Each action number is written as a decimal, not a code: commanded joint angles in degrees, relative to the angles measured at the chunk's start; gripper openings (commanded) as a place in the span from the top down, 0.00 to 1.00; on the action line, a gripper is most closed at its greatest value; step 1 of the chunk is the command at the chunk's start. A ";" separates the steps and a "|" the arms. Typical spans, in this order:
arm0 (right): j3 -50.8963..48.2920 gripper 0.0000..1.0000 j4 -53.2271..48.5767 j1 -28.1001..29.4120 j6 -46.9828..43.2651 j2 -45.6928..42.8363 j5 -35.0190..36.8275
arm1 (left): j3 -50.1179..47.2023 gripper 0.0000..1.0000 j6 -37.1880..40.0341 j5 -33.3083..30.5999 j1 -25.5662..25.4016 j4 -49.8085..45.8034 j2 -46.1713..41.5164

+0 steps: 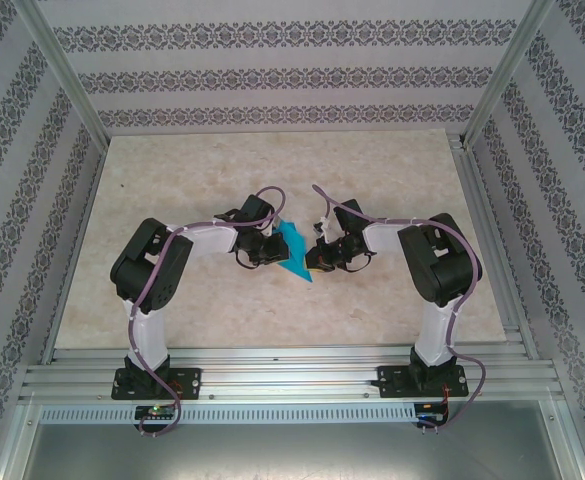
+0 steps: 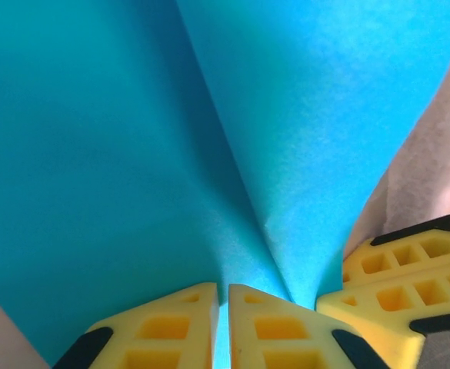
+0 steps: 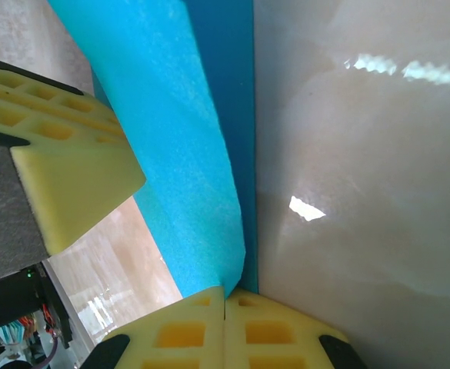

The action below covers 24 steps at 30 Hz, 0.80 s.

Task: Fold a paper plane with a square sheet of paper (fold left side to right side)
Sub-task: Fourth fold the wing at the center of the table.

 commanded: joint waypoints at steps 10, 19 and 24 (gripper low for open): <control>0.24 0.98 -0.96 0.02 -1.57 2.44 3.50 | 3.86 0.81 -3.44 5.84 -1.55 4.63 -1.95; 0.40 0.97 -0.74 0.27 -1.24 2.46 3.41 | 8.70 0.80 -5.05 6.18 -3.00 5.71 3.34; 0.48 0.97 -0.68 0.35 -1.05 2.67 3.40 | 10.57 0.80 -4.21 3.73 -3.00 3.10 5.25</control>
